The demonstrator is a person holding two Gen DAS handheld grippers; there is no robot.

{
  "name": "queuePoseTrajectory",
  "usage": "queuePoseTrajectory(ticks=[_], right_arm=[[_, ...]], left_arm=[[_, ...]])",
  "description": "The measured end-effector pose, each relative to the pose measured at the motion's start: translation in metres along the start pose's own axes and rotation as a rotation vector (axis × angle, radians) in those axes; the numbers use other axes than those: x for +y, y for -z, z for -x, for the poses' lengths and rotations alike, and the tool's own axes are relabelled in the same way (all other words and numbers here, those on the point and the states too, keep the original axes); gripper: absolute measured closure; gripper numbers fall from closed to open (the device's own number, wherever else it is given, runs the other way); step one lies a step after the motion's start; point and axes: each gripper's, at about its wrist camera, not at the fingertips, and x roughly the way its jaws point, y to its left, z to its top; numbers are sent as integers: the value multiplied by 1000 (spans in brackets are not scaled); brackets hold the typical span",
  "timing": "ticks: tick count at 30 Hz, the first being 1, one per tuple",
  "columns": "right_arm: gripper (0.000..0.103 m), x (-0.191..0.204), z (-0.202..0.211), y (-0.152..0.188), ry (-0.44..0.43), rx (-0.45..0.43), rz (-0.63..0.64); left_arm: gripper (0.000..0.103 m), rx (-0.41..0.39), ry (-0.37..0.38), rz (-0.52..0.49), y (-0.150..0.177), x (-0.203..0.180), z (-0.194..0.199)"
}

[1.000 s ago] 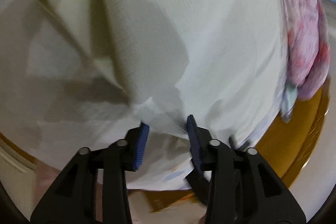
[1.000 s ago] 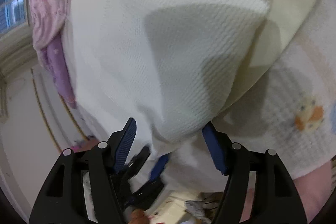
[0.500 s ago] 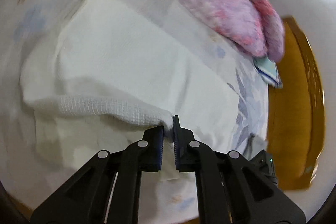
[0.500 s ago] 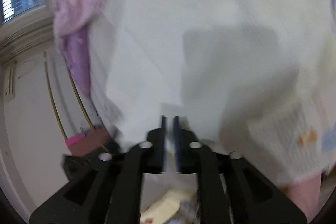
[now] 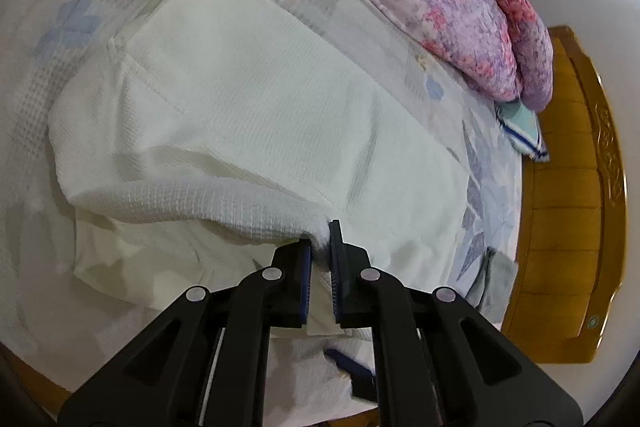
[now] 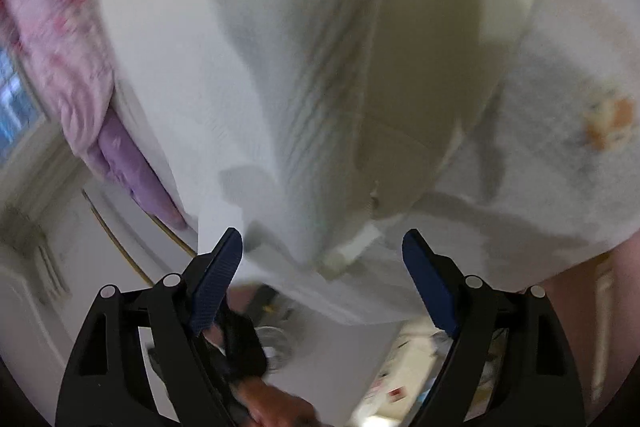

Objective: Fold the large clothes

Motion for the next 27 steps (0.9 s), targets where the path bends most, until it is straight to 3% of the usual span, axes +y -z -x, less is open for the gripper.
queuePoseTrajectory(ticks=[1, 3, 5, 6, 7, 10, 12, 13, 14, 15, 16, 19, 21, 22, 24, 25, 27], right_arm=[[68, 6, -1, -3, -31, -24, 17], [91, 27, 7, -3, -108, -110, 87], [93, 64, 27, 7, -230, -158, 310], [93, 77, 35, 14, -229, -172, 429], [93, 93, 45, 28, -181, -193, 609], [93, 83, 43, 40, -58, -209, 876], [92, 42, 21, 21, 171, -179, 869], [79, 12, 7, 2, 297, -137, 768], [70, -8, 9, -9, 282, -137, 654], [68, -16, 15, -10, 250, -144, 594], [59, -15, 18, -8, 260, -150, 585], [36, -4, 33, 10, 464, -178, 614], [38, -8, 52, 18, 505, -155, 592], [54, -3, 63, 23, 496, -167, 601], [79, 23, 84, 37, 474, -250, 712], [83, 40, 90, 41, 490, -302, 782], [83, 55, 78, 32, 580, -300, 829]], left_arm=[[95, 4, -8, -5, 0, -2, 1], [95, -5, -16, -14, -2, -4, 7], [95, -22, 4, -30, -4, -6, 16], [95, -30, 22, -44, -3, -8, 20], [95, -36, 29, -57, -2, -9, 22], [95, -31, 1, -103, 18, 0, 7], [95, 51, -71, -102, 42, 27, -36], [95, 173, -142, -70, 59, 47, -69], [95, 246, -179, -34, 76, 63, -88], [91, 207, -148, -10, 83, 69, -85], [87, 186, -142, 14, 86, 71, -79], [79, 201, -190, 39, 83, 67, -60], [79, 217, -238, -18, 80, 57, -47], [79, 216, -284, -76, 78, 49, -38], [79, 173, -301, -147, 70, 35, -22], [79, 131, -307, -164, 62, 31, -13], [79, 77, -300, -150, 44, 31, -9]])
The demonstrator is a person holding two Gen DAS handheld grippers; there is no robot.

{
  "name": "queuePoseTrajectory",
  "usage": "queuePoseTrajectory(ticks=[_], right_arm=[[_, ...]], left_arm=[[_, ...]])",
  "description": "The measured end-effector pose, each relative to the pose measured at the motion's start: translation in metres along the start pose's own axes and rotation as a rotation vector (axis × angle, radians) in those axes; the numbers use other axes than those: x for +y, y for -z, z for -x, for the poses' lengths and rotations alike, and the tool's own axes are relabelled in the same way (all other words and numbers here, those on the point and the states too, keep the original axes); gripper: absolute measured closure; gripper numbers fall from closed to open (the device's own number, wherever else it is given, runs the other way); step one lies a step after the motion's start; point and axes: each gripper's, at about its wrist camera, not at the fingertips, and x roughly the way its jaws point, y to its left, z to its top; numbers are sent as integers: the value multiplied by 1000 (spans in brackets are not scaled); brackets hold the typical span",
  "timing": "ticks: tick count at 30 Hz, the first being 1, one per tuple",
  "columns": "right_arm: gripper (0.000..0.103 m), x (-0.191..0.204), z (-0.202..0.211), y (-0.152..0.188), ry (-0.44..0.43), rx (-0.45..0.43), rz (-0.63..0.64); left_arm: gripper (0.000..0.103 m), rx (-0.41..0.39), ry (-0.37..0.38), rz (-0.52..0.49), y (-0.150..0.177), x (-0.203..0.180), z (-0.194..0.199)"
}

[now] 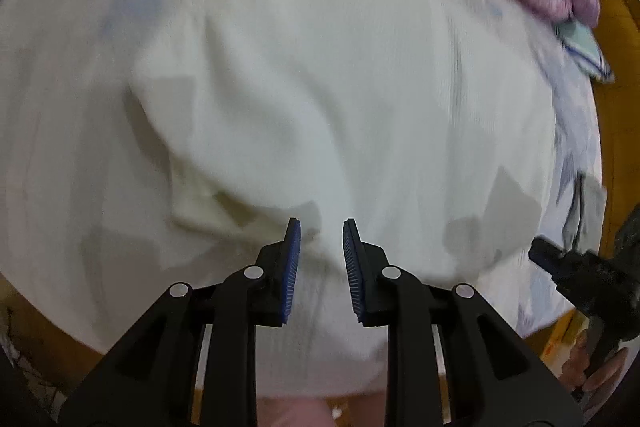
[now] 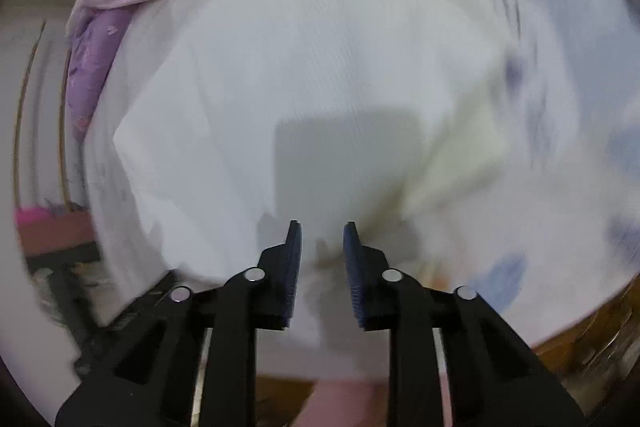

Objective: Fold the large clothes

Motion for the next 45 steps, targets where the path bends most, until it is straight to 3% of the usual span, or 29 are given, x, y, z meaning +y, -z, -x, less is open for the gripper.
queuePoseTrajectory(ticks=[2, 3, 4, 6, 8, 9, 10, 11, 12, 13, 14, 15, 17, 18, 19, 20, 23, 25, 28, 30, 32, 33, 34, 35, 37, 39, 41, 43, 45], right_arm=[[86, -8, -51, -14, 126, 93, 34], [97, -18, -74, -16, 185, 133, 39], [97, -29, -83, -17, 159, 130, 9], [96, -44, -70, -19, 91, 147, -149], [86, -46, -37, -16, 56, 113, -186], [69, -49, -23, -13, 35, 86, -191], [41, -54, -8, -12, 36, 59, -210], [31, -62, 2, -11, 61, 42, -235], [26, -68, 6, -12, 72, 33, -256], [26, -78, 8, -14, 65, 24, -290], [26, -87, 4, -15, 43, 24, -332], [26, -97, 0, -20, 23, 35, -369], [31, -109, -24, -30, -102, 57, -454], [55, -110, -34, -34, -135, 69, -494], [92, -106, -40, -37, -168, 80, -509], [98, -98, -42, -41, -200, 66, -494], [99, -78, -17, -53, -106, -13, -398], [99, -91, -10, -51, -92, -32, -441], [99, -119, -30, -36, -67, -3, -499], [95, -112, -50, -37, -29, 48, -449], [85, -92, -49, -46, 12, 132, -415], [68, -88, -42, -46, 4, 157, -413], [64, -84, -30, -45, -35, 147, -410], [64, -78, -10, -48, -75, 102, -379], [64, -72, 12, -58, -44, 44, -311], [64, -79, 32, -77, 28, -89, -259], [64, -99, 30, -96, 75, -159, -276], [68, -118, 9, -101, 12, -141, -357], [73, -115, -34, -97, -72, -35, -428]], left_arm=[[80, 13, -8, 35, -10, 8, -18], [83, 85, -22, 65, -12, 15, -46], [83, 164, -18, 105, -9, 22, -72], [83, 181, 2, 127, -7, 25, -78], [82, 150, -4, 112, -7, 23, -57], [81, 136, -7, 124, -8, 26, -49], [81, 106, -9, 150, -10, 32, -35], [80, 73, -7, 185, -15, 40, -24], [71, 52, -10, 224, -19, 51, -19], [56, 38, -23, 262, -25, 60, -16], [53, 25, -41, 312, -32, 73, -18], [53, 32, -52, 361, -37, 84, -25], [54, 70, -16, 446, -44, 101, -46], [73, 85, 21, 499, -46, 111, -59], [84, 92, 25, 537, -47, 115, -65], [89, 77, 30, 535, -49, 113, -61], [92, 27, 11, 415, -43, 85, -33], [92, 29, 21, 418, -36, 79, -25], [91, 49, -35, 422, -35, 76, -47], [90, 108, -57, 408, -37, 76, -75], [87, 142, -67, 376, -46, 72, -77], [86, 142, -72, 359, -50, 70, -72], [82, 134, -94, 338, -55, 66, -64], [73, 127, -144, 321, -61, 64, -55], [70, 94, -187, 296, -67, 62, -40], [71, 37, -149, 310, -78, 64, -29], [71, 0, -124, 343, -89, 66, -31], [73, -15, -69, 366, -108, 71, -54], [77, 96, -72, 395, -117, 81, -94]])
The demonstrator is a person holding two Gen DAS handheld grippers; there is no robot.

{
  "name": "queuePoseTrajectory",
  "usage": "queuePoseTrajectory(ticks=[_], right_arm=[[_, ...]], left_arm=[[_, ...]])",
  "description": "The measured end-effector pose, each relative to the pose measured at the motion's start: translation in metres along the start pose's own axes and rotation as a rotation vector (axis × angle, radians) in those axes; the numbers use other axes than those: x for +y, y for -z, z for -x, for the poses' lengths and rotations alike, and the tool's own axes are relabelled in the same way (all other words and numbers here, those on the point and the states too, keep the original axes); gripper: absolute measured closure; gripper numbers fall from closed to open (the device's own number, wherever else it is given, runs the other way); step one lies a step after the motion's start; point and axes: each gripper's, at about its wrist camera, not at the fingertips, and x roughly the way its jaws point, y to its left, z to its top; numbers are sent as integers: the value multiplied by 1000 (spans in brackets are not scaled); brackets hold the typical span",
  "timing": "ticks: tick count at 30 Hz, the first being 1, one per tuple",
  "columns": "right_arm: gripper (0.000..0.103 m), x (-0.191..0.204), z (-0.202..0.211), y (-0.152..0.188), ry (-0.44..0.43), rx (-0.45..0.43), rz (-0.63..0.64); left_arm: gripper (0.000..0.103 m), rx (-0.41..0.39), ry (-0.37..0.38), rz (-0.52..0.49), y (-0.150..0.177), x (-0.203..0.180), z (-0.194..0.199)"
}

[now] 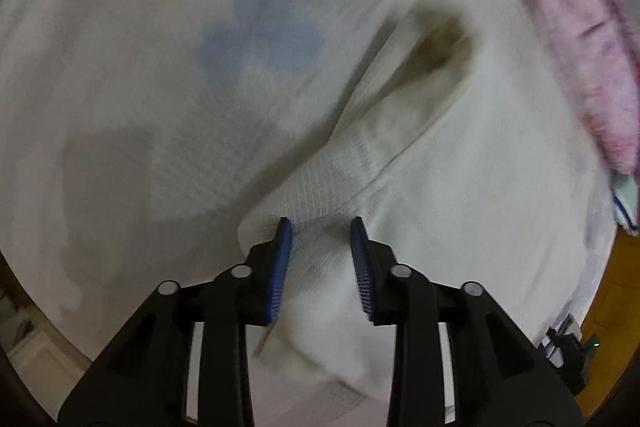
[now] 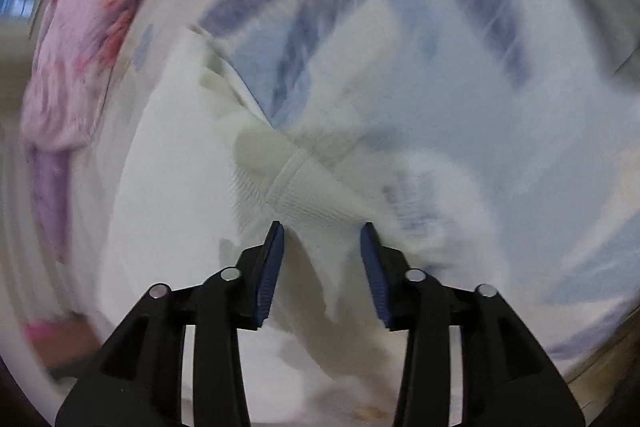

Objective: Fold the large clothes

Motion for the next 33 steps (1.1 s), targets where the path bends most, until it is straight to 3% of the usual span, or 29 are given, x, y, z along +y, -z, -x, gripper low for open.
queuePoseTrajectory(ticks=[3, 6, 8, 9, 10, 12, 15, 18, 20, 22, 23, 24, 25, 27, 28, 30, 31, 33], right_arm=[[72, 24, -2, 16, 98, -44, 160], [72, 17, 5, 7, 63, 11, 73], [61, 23, 24, 2, 110, 12, 105], [44, 12, 43, 8, 108, -3, 128], [31, 19, 55, 7, 102, -29, 154], [26, 46, 77, 14, 113, -96, 230], [26, 95, 97, 33, 99, -233, 418], [26, 120, 112, 69, 1, -373, 680], [44, 154, 84, 83, -27, -408, 826], [85, 190, 31, 85, -51, -355, 935], [90, 203, -4, 86, -84, -282, 990], [96, 210, -25, 86, -93, -262, 1019], [98, 216, -48, 89, -79, -266, 1054], [102, 214, -83, 87, -36, -297, 1088], [103, 209, -85, 81, -73, -324, 1087], [103, 196, -78, 70, -149, -357, 1082], [103, 187, -71, 63, -143, -387, 1077], [103, 172, -51, 49, -123, -429, 1042]], left_arm=[[77, -26, -65, -80, 17, -16, -17], [77, -19, -88, -90, 19, -29, -15], [76, -33, -98, -105, 17, -38, -8], [71, -42, -111, -125, 19, -36, -1], [58, -50, -124, -143, 20, -37, 4], [47, -82, -169, -166, 20, -46, 15], [47, -195, -240, -214, 21, -66, 43], [47, -343, -135, -300, 20, -95, 65], [47, -445, -75, -362, 18, -120, 65], [49, -498, 50, -405, 17, -143, 47], [51, -513, 110, -412, 16, -163, 28], [64, -524, 128, -422, 20, -175, 11], [77, -525, 126, -449, 16, -193, -16], [79, -532, 76, -450, 4, -208, -56], [79, -599, 96, -437, 2, -205, -66], [86, -649, 149, -437, -4, -200, -63], [96, -665, 159, -427, -11, -192, -60], [100, -690, 162, -373, -28, -168, -54]])
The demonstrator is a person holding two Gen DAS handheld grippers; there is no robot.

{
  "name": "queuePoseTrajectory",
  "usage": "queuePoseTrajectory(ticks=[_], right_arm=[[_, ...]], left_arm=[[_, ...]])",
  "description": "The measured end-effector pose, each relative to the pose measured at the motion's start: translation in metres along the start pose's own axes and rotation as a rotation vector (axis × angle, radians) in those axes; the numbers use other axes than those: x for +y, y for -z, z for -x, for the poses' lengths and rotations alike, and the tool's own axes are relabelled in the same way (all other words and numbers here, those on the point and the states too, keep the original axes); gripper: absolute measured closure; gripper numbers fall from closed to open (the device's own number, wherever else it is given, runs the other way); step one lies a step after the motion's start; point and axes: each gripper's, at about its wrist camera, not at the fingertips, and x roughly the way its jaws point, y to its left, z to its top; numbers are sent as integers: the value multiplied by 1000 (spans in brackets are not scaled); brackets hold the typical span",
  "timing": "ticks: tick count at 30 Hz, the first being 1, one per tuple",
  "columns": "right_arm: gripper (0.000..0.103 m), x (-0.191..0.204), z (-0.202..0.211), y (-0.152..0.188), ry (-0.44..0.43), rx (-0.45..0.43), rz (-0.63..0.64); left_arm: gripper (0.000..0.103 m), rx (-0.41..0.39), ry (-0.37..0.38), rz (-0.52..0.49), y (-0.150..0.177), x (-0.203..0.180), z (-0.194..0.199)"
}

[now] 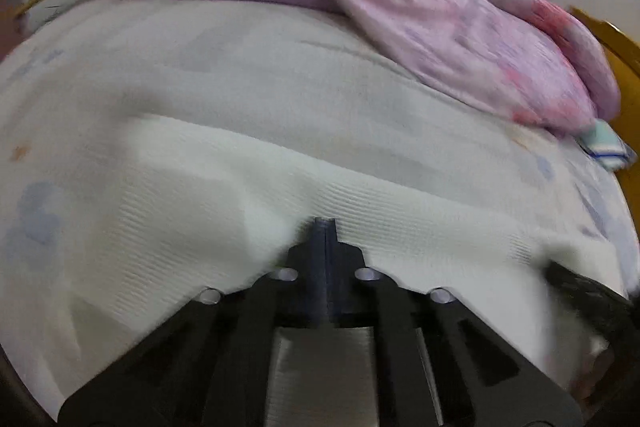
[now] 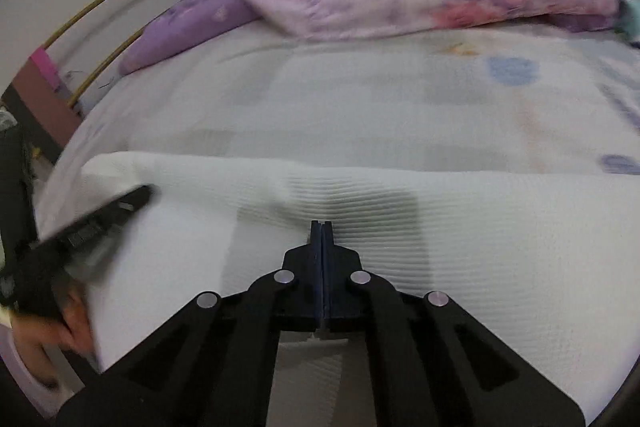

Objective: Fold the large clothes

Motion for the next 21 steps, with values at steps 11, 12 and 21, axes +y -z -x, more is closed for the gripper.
queuePoseTrajectory(ticks=[11, 12, 21], right_arm=[[97, -56, 117, 7, 270, -68, -152], [97, -42, 119, 13, 229, -55, -161], [103, 20, 109, 144, 188, 380, -315]], left_arm=[[99, 47, -68, -131, -16, 40, 103], [98, 77, -36, -149, -4, 30, 111], [97, 464, -83, -32, 128, 40, 157]])
